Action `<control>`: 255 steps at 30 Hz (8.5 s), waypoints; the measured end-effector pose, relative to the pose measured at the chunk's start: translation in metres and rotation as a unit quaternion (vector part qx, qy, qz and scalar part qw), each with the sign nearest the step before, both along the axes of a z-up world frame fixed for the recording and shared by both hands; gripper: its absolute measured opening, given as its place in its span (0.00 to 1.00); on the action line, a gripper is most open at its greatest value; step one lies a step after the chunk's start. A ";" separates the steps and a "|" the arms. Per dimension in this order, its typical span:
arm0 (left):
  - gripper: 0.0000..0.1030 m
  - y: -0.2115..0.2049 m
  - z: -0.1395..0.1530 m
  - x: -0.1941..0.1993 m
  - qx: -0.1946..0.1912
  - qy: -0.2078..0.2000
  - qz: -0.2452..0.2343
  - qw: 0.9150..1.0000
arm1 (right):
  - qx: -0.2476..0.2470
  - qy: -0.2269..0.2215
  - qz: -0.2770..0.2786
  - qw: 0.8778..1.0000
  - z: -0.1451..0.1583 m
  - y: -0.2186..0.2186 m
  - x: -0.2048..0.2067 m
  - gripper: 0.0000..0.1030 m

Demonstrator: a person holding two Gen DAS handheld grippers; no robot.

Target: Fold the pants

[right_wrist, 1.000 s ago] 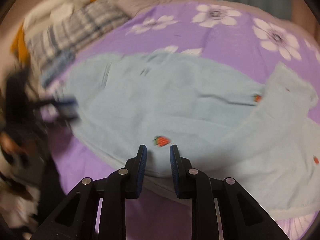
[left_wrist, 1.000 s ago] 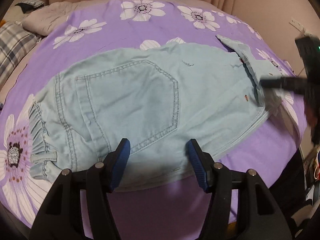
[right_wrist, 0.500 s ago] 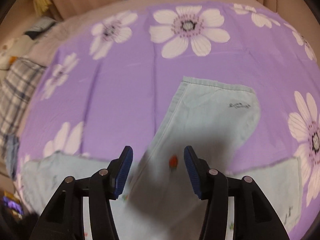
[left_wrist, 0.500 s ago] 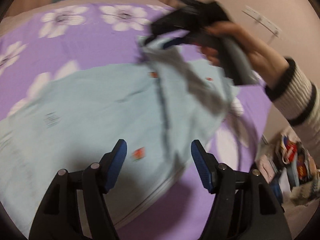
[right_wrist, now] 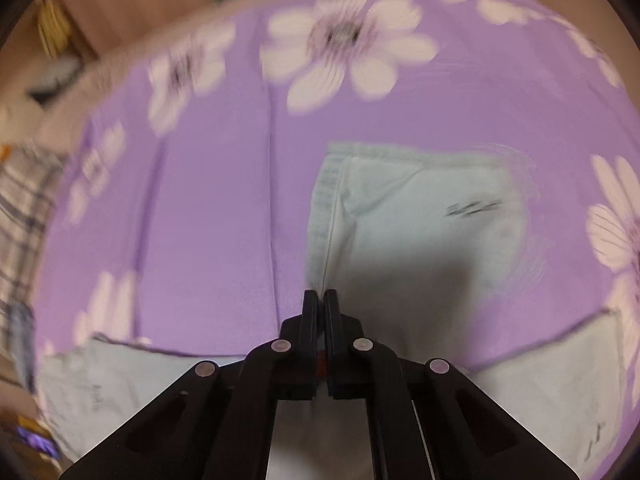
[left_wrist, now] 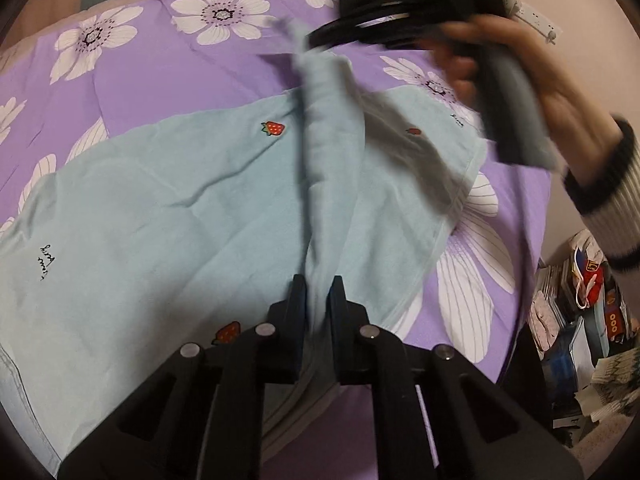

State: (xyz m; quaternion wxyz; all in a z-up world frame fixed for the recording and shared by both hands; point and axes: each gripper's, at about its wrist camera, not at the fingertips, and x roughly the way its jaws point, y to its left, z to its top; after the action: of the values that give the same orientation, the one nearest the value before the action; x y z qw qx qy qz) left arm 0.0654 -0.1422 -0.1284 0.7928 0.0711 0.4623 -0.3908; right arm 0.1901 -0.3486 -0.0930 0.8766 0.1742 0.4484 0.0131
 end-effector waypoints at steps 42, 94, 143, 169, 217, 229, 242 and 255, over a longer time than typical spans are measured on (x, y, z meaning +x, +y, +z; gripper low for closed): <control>0.10 0.012 0.004 -0.038 0.093 -0.087 -0.030 0.991 | 0.190 -0.046 -0.213 0.957 -0.081 -0.138 -0.185 0.05; 0.10 0.361 0.022 -0.050 -0.197 0.042 0.526 0.826 | -0.041 -0.070 0.285 0.955 -0.017 0.183 -0.129 0.22; 0.45 0.204 0.041 -0.002 -0.135 0.057 0.353 0.924 | -0.028 -0.073 0.126 0.989 -0.013 0.063 -0.121 0.25; 0.42 0.135 0.037 0.106 -0.087 0.053 0.298 0.949 | 0.020 -0.093 -0.186 0.978 -0.024 -0.139 -0.185 0.29; 0.30 0.037 -0.015 0.067 -0.293 0.286 0.210 0.888 | -0.164 -0.194 0.172 0.952 -0.021 0.137 -0.154 0.07; 0.14 0.097 -0.005 0.066 -0.232 0.195 0.268 0.914 | -0.183 -0.188 0.242 0.934 -0.030 0.192 -0.146 0.07; 0.38 0.157 -0.007 0.044 -0.145 0.126 0.334 0.923 | -0.092 -0.146 0.299 0.939 -0.029 0.193 -0.155 0.22; 0.31 0.102 -0.004 0.029 -0.147 0.129 0.277 0.941 | -0.083 -0.047 0.179 0.979 -0.044 0.098 -0.115 0.20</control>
State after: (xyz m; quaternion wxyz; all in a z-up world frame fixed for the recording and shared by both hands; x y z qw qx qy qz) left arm 0.0943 -0.0404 -0.1325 0.8050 -0.2280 0.4992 -0.2254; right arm 0.0754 -0.2510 -0.1368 0.8915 0.0170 0.4301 0.1411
